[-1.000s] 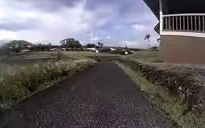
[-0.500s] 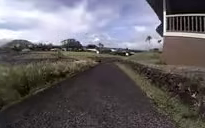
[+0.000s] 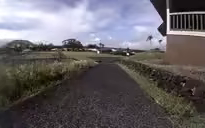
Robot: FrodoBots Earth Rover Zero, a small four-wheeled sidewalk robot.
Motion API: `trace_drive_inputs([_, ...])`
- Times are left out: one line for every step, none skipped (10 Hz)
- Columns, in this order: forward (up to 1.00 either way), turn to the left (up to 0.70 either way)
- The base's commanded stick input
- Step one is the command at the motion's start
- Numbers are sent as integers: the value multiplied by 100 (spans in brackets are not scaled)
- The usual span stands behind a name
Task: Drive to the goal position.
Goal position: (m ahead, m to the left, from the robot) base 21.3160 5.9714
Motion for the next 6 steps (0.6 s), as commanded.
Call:
trace_drive_inputs([50, -33])
trace_drive_inputs([50, -50])
trace_drive_inputs([50, -50])
trace_drive_inputs([50, -31])
trace_drive_inputs([50, 0])
trace_drive_inputs([50, 0])
